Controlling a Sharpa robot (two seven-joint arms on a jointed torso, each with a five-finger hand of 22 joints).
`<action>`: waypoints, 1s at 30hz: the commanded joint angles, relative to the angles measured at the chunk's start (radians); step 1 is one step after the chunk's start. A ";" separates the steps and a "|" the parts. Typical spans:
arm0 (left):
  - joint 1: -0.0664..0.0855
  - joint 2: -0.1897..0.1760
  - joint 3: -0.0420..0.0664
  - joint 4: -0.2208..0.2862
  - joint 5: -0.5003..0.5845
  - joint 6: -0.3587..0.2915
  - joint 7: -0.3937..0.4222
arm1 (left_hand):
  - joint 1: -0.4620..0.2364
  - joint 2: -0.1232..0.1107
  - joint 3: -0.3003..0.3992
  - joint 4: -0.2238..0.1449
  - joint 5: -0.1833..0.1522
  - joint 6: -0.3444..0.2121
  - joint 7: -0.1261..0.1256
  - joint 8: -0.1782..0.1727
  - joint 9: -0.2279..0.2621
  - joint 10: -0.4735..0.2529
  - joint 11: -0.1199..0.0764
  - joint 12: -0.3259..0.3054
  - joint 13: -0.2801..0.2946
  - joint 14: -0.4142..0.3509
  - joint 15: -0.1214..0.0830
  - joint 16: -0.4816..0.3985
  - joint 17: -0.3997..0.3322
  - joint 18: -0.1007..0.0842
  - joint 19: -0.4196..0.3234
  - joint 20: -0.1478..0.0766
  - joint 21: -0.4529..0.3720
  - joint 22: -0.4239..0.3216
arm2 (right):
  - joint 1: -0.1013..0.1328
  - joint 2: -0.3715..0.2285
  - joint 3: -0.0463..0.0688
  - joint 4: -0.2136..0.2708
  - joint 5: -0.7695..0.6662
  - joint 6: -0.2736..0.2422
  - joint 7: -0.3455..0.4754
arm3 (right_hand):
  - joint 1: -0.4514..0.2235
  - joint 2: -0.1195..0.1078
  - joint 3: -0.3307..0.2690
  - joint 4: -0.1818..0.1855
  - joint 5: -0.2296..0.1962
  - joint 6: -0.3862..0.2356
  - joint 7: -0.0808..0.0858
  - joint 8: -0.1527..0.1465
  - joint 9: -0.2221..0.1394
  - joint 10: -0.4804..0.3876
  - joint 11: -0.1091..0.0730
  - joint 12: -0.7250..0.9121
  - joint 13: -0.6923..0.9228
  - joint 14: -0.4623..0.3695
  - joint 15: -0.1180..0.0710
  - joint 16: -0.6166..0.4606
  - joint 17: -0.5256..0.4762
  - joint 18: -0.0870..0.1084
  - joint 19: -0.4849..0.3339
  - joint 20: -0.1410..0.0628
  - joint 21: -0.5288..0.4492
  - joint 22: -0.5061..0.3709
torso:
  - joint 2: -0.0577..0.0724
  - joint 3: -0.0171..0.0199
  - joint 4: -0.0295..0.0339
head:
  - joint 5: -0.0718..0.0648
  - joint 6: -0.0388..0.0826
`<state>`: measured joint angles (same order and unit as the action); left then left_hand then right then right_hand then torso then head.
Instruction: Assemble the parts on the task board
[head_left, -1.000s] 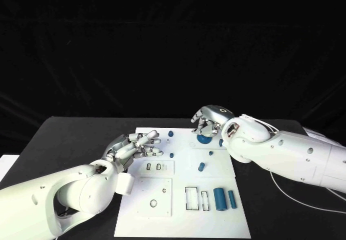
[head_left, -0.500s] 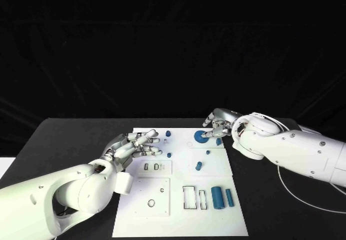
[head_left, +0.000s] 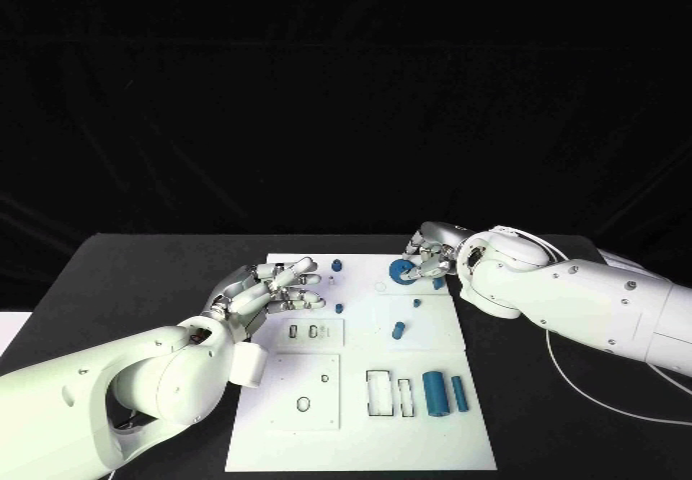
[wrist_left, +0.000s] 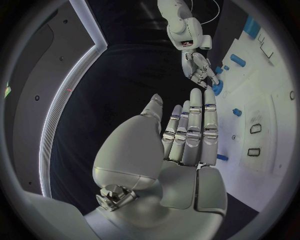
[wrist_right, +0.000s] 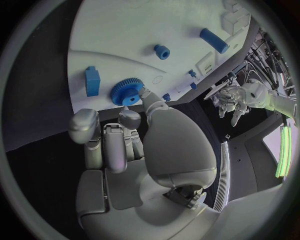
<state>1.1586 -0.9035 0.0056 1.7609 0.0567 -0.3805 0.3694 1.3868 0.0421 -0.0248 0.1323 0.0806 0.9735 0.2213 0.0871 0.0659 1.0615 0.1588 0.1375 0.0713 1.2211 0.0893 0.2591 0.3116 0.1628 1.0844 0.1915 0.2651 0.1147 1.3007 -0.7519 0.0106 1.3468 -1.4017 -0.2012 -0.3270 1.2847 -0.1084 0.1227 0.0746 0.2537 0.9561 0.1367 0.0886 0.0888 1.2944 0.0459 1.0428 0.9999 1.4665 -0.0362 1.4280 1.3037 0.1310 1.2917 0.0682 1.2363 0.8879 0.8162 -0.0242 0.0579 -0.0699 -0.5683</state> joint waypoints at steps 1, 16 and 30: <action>0.001 0.001 0.001 0.001 0.001 0.021 0.009 | 0.002 0.005 -0.001 -0.007 0.003 -0.009 0.001 -0.001 0.001 -0.006 -0.002 -0.002 -0.001 -0.005 0.000 -0.005 0.002 0.017 -0.004 0.004 -0.004 -0.001 | -0.001 0.003 0.000 -0.003 -0.021 0.019 -0.010 | 0.011 0.006 -0.003 0.003 0.005 0.013 0.000 0.007 0.003 0.015 0.001 0.024 0.027 0.062 0.006 0.005 0.005 -0.007 0.004 0.006 0.009 0.006 | 0.000 -0.0005 -0.0004 | 0.000 -0.003; 0.001 -0.001 0.001 0.000 0.004 0.022 0.005 | 0.006 0.009 0.002 -0.009 0.004 -0.010 0.001 -0.001 0.001 -0.007 -0.002 -0.002 -0.001 -0.005 0.000 -0.006 0.005 0.018 -0.004 0.004 -0.005 -0.002 | -0.007 0.019 0.000 -0.012 -0.083 0.020 -0.033 | 0.053 0.040 0.039 -0.013 -0.052 0.051 -0.006 0.028 0.010 0.036 -0.006 0.087 0.107 0.065 0.001 0.022 0.029 -0.011 0.010 0.001 0.029 0.033 | 0.001 -0.0005 0.0009 | -0.003 -0.010; 0.001 -0.001 0.001 -0.001 0.019 0.076 0.006 | 0.020 0.019 0.012 -0.021 0.005 -0.014 0.002 0.000 0.001 -0.011 -0.002 -0.001 -0.002 -0.005 -0.001 -0.006 0.014 0.019 -0.002 0.004 -0.006 -0.002 | -0.022 0.034 0.000 -0.019 -0.150 0.084 -0.030 | 0.057 0.029 0.054 -0.024 -0.077 0.050 -0.004 0.025 0.007 0.040 -0.004 0.101 0.128 0.071 0.002 0.045 0.071 -0.017 0.020 0.003 0.046 0.064 | 0.000 0.0000 -0.0002 | -0.001 -0.013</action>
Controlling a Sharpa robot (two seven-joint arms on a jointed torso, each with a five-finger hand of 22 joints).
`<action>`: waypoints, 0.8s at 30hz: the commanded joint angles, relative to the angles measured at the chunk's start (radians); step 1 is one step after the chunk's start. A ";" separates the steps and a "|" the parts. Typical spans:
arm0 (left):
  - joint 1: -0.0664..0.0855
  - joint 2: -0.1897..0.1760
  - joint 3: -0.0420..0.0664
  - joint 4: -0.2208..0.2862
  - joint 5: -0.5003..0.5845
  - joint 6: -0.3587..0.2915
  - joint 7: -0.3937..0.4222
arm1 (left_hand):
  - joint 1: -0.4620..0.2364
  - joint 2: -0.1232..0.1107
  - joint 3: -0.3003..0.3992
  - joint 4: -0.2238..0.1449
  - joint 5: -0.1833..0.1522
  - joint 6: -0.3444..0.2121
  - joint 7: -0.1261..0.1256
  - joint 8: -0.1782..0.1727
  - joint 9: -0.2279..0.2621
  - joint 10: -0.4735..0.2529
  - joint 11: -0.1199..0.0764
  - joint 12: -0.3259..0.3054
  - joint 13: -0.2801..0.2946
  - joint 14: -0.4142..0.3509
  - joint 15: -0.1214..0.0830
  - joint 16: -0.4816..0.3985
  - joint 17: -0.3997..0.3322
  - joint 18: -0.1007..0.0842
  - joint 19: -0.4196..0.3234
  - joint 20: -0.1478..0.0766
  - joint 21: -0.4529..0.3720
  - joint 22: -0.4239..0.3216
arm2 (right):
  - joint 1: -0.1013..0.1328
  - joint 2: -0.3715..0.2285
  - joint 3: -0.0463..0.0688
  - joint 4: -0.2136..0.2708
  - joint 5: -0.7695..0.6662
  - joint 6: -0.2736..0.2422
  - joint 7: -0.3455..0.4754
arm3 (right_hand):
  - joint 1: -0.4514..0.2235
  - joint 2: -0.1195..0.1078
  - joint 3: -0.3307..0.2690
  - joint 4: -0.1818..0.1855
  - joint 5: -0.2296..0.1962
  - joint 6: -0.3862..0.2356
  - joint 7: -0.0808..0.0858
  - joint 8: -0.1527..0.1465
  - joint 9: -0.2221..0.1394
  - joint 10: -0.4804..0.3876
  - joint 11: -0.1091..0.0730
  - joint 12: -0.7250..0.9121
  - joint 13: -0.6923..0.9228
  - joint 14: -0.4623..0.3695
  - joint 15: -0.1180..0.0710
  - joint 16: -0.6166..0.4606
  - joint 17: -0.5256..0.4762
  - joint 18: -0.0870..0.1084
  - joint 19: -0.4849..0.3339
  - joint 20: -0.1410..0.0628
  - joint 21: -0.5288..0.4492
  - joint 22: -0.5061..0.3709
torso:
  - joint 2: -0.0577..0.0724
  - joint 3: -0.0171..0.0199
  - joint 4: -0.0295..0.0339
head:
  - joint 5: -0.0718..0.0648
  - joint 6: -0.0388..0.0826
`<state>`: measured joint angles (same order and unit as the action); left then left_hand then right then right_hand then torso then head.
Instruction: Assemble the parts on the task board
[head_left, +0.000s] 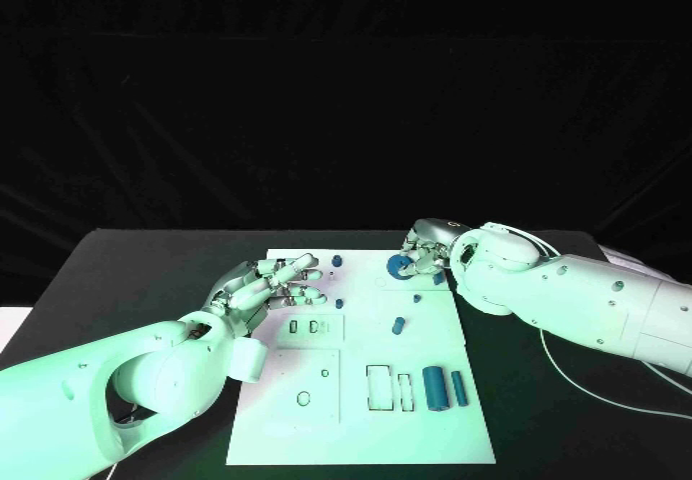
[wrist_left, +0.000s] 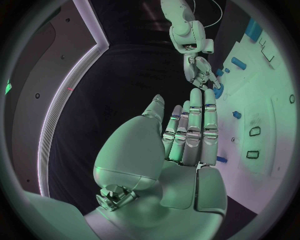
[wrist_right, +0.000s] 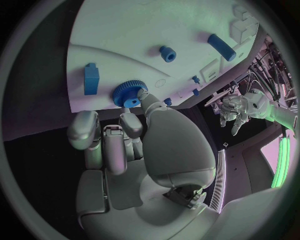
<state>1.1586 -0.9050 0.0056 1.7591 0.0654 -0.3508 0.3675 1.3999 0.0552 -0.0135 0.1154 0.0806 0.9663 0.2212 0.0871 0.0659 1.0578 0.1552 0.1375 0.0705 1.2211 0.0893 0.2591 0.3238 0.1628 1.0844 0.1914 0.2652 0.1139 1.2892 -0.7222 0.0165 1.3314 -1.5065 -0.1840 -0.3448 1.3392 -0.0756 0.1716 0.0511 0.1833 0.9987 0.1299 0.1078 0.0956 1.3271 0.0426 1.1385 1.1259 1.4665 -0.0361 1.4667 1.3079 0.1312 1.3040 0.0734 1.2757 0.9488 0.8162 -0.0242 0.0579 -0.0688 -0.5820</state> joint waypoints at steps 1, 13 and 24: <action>0.001 0.000 0.001 0.001 0.011 0.047 0.008 | 0.006 0.006 0.001 -0.004 0.005 -0.006 0.002 0.000 0.001 -0.008 0.001 -0.001 -0.001 -0.005 -0.001 -0.006 0.001 0.019 -0.002 0.004 -0.006 -0.001 | -0.011 0.006 -0.006 -0.005 -0.046 0.071 -0.013 | 0.002 -0.004 0.005 -0.001 -0.007 0.008 0.002 0.006 0.000 0.008 -0.001 0.006 0.003 0.072 0.002 0.007 0.067 -0.017 0.007 -0.002 0.006 0.003 | 0.000 -0.0001 -0.0002 | -0.002 0.000; 0.001 0.000 0.001 -0.001 0.011 0.044 0.007 | 0.009 0.008 0.004 -0.006 0.005 -0.007 0.002 0.000 0.001 -0.008 0.001 -0.001 -0.001 -0.005 -0.001 -0.006 0.003 0.019 -0.001 0.004 -0.006 -0.001 | -0.013 0.013 -0.007 -0.008 0.032 -0.003 0.001 | -0.013 0.009 0.021 0.007 0.014 0.034 -0.003 0.016 0.003 0.036 -0.005 0.057 0.059 0.072 0.001 0.013 0.077 -0.018 0.010 -0.002 0.015 0.015 | 0.000 -0.0007 0.0024 | -0.002 0.000; 0.001 0.000 0.001 -0.008 0.012 0.040 0.009 | 0.011 0.010 0.006 -0.008 0.005 -0.007 0.002 0.000 0.001 -0.008 0.001 0.000 -0.001 -0.005 -0.001 -0.006 0.005 0.019 -0.001 0.004 -0.006 -0.001 | -0.008 0.021 -0.006 0.059 -0.001 -0.179 0.037 | -0.007 0.034 0.068 0.001 0.017 0.062 -0.013 0.022 0.005 0.045 -0.013 0.070 0.079 0.073 -0.006 0.018 0.084 -0.019 0.014 -0.008 0.024 0.026 | 0.000 -0.0012 0.0025 | 0.004 0.002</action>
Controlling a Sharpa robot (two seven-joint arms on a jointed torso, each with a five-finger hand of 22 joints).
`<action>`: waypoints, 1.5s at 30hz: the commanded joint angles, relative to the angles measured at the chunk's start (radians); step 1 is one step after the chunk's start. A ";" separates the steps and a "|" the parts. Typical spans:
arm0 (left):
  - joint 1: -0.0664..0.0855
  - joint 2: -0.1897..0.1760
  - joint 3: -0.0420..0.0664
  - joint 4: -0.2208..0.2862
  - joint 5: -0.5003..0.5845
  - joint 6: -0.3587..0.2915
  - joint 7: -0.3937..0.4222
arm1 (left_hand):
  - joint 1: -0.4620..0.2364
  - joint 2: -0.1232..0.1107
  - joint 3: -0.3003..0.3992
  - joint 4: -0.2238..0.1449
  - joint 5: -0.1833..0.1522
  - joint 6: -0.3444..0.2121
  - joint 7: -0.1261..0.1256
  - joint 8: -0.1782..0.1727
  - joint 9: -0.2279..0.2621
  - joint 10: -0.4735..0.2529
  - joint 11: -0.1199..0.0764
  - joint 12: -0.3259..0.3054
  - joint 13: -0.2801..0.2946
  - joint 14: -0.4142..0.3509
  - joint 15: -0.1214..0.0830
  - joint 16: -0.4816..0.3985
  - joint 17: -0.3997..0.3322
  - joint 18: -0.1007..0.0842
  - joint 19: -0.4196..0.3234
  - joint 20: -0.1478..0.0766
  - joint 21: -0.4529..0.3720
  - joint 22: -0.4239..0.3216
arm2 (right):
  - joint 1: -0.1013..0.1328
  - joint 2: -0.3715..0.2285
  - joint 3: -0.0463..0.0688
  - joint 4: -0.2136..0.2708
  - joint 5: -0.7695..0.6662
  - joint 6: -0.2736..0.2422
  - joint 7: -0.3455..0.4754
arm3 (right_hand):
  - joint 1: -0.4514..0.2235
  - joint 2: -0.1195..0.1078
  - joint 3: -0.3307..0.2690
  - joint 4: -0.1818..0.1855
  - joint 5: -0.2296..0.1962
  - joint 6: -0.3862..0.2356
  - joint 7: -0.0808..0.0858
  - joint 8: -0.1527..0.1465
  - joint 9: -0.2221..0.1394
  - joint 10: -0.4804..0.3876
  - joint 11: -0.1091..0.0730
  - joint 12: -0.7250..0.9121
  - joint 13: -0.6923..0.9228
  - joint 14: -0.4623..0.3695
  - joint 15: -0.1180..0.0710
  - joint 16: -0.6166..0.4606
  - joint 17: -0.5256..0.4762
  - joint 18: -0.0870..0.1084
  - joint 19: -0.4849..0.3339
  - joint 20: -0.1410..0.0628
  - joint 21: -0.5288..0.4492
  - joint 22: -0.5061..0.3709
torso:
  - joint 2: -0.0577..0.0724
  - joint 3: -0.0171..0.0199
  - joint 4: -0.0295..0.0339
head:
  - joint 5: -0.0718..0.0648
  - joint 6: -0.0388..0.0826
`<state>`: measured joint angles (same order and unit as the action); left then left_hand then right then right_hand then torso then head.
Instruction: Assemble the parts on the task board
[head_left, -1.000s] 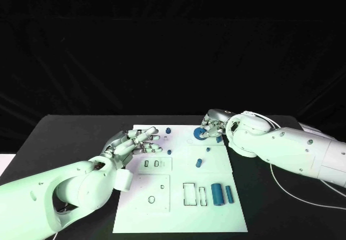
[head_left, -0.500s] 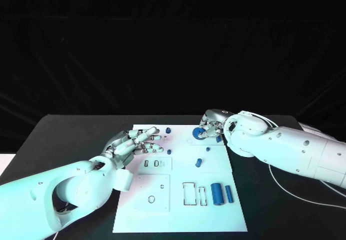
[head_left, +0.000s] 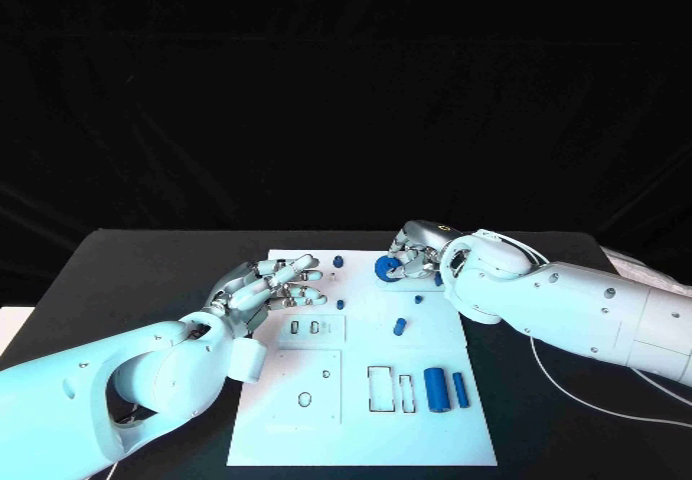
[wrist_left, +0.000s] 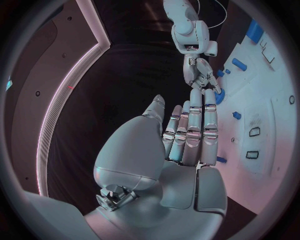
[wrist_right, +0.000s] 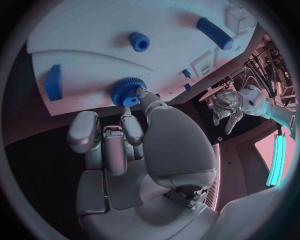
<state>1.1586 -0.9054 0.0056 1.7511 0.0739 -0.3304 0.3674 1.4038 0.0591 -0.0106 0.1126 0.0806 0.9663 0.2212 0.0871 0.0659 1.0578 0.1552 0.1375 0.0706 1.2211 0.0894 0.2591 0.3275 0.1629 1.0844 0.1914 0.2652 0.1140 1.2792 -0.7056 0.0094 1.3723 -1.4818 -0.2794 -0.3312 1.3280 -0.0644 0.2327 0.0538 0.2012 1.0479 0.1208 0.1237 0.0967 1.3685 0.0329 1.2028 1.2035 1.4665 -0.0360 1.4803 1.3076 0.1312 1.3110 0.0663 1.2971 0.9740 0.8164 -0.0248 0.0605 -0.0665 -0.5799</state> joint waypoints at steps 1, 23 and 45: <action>0.001 0.001 0.001 -0.001 0.003 0.019 0.009 | 0.007 0.006 0.003 -0.005 0.005 -0.007 0.002 0.000 0.001 -0.008 0.001 -0.001 -0.001 -0.005 -0.001 -0.006 0.001 0.019 -0.001 0.004 -0.006 -0.001 | 0.003 0.008 0.001 0.028 -0.038 -0.089 0.025 | 0.005 0.024 0.010 -0.002 -0.001 0.014 -0.004 0.006 0.004 0.004 -0.004 0.005 0.002 0.073 -0.007 0.004 0.085 -0.020 0.007 -0.002 0.003 0.002 | 0.000 -0.0006 -0.0007 | 0.003 0.000; 0.001 0.004 0.001 -0.003 0.003 0.017 0.009 | 0.010 0.007 0.005 -0.007 0.005 -0.007 0.002 0.000 0.001 -0.009 0.001 0.000 -0.001 -0.005 -0.002 -0.006 0.003 0.019 0.000 0.003 -0.006 -0.001 | -0.012 0.178 -0.014 -0.036 -0.109 -0.065 0.034 | -0.003 0.022 0.025 -0.003 -0.005 0.015 -0.004 0.001 0.002 0.002 -0.004 0.002 0.002 0.073 -0.007 0.004 0.084 -0.020 0.007 -0.004 0.005 0.003 | 0.002 0.0004 -0.0010 | 0.018 -0.005; 0.001 0.003 0.001 -0.001 0.003 0.017 0.007 | 0.010 0.007 0.005 -0.007 0.005 -0.007 0.002 0.000 0.001 -0.009 0.001 0.000 -0.001 -0.005 -0.002 -0.006 0.003 0.019 0.000 0.003 -0.006 -0.001 | -0.016 0.222 -0.024 -0.094 -0.104 -0.024 0.047 | -0.035 -0.027 0.041 -0.016 -0.025 -0.275 0.051 -0.070 -0.039 -0.085 0.044 -0.117 -0.096 0.072 0.032 0.008 0.092 -0.017 -0.011 0.029 -0.004 -0.017 | 0.001 0.0015 -0.0020 | 0.023 -0.011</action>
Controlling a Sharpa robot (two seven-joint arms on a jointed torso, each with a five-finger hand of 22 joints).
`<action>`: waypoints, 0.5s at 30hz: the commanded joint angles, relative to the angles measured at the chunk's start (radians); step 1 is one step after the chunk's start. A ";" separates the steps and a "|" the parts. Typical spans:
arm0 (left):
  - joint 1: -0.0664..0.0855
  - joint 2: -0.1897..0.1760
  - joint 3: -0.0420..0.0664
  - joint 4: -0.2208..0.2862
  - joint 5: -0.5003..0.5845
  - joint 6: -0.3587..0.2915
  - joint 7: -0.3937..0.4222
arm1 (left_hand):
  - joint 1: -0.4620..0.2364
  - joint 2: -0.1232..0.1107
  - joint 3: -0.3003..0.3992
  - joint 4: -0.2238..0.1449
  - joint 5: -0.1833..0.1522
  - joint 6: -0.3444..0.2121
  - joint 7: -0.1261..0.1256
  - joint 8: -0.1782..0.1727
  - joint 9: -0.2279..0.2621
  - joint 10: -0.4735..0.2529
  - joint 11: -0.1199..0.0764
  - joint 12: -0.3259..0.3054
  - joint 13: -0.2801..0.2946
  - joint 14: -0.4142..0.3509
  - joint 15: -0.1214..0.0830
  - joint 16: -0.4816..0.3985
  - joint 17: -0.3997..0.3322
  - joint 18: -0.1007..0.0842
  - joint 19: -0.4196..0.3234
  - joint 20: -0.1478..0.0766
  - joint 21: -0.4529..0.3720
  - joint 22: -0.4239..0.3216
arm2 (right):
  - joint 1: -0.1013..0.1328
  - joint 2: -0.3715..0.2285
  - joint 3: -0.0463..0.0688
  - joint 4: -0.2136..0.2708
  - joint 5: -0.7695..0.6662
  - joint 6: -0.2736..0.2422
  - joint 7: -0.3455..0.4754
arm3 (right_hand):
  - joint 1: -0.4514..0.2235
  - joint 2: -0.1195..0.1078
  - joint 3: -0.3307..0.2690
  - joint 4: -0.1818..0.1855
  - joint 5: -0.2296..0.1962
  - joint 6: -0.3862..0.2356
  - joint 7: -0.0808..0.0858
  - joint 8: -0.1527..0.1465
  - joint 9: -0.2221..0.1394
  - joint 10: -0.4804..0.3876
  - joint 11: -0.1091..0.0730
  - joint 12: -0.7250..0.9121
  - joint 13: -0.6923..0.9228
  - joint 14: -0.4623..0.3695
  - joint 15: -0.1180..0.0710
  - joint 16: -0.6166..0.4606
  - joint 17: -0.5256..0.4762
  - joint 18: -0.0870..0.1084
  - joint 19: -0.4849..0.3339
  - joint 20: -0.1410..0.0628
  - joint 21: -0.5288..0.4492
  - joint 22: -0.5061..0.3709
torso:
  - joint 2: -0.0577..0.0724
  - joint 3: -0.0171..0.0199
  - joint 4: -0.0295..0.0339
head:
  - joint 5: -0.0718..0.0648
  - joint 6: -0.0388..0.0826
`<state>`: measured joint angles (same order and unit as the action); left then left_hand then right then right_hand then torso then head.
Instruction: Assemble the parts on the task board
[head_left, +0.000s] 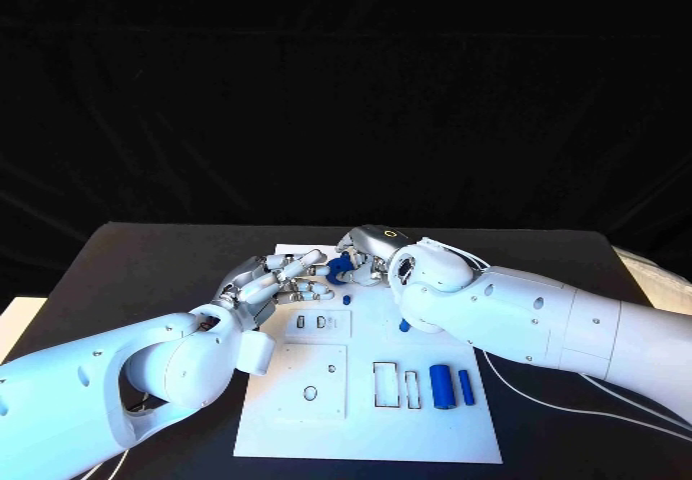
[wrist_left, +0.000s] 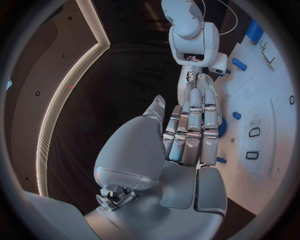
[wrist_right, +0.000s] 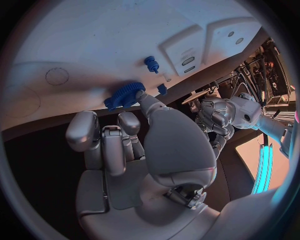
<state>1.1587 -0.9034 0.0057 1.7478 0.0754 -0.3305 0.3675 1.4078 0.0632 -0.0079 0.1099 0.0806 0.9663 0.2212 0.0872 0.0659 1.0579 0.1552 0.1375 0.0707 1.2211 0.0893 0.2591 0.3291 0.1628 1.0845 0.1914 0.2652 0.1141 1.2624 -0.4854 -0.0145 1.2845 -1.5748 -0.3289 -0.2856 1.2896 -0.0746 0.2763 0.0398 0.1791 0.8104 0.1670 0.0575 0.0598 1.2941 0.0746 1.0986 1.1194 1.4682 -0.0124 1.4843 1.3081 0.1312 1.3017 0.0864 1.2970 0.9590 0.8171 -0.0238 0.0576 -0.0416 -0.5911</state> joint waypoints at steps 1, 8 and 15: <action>0.001 0.001 0.001 0.002 0.001 0.017 0.007 | 0.006 0.003 0.003 -0.005 0.005 -0.007 0.002 0.000 0.001 -0.009 0.001 0.000 -0.001 -0.005 -0.002 -0.006 0.001 0.019 0.000 0.003 -0.006 -0.002 | 0.001 0.002 0.000 -0.007 -0.009 0.027 0.003 | 0.000 -0.020 -0.005 -0.001 -0.001 -0.051 0.006 -0.004 -0.003 -0.016 0.004 -0.019 -0.017 0.070 0.010 0.004 0.091 -0.017 -0.003 0.011 -0.005 -0.003 | 0.000 0.0005 0.0009 | -0.002 0.000; 0.001 0.001 0.001 0.002 0.001 0.016 0.006 | 0.006 0.003 0.003 -0.005 0.005 -0.007 0.002 0.000 0.001 -0.009 0.001 0.000 -0.001 -0.005 -0.002 -0.006 0.001 0.019 0.000 0.003 -0.006 -0.002 | 0.001 -0.007 -0.001 0.001 0.007 0.025 0.013 | -0.024 -0.031 -0.027 0.014 0.022 -0.039 0.009 0.002 0.002 -0.022 0.008 -0.023 -0.022 0.068 0.015 0.003 0.089 -0.015 -0.007 0.017 -0.006 -0.007 | 0.000 0.0006 0.0005 | -0.002 -0.002; 0.001 -0.002 0.001 0.001 0.001 0.015 0.006 | 0.007 0.003 0.004 -0.006 0.005 -0.008 0.002 0.001 0.001 -0.009 0.001 0.000 -0.001 -0.006 -0.002 -0.006 0.002 0.019 0.000 0.003 -0.006 -0.002 | 0.000 -0.026 -0.001 0.019 0.055 0.032 0.028 | -0.060 -0.017 -0.050 0.046 0.068 0.089 -0.005 0.030 0.017 0.003 -0.003 0.018 0.013 0.069 0.007 0.005 0.092 -0.016 -0.003 0.013 0.001 0.002 | 0.000 0.0009 -0.0005 | -0.001 -0.005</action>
<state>1.1587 -0.9057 0.0057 1.7475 0.0756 -0.3306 0.3670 1.4079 0.0632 -0.0049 0.1070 0.0806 0.9663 0.2212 0.0871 0.0659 1.0579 0.1552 0.1375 0.0707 1.2211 0.0893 0.2591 0.3298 0.1629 1.0844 0.1914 0.2652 0.1142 1.2630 -0.5099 -0.0149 1.2989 -1.5494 -0.3123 -0.2755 1.2388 -0.0887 0.2270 0.0833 0.2442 0.8955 0.1623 0.0849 0.0759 1.2883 0.0713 1.1148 1.1304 1.4682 -0.0053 1.4842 1.3079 0.1313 1.2982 0.0971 1.2969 0.9605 0.8171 -0.0230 0.0572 -0.0422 -0.5950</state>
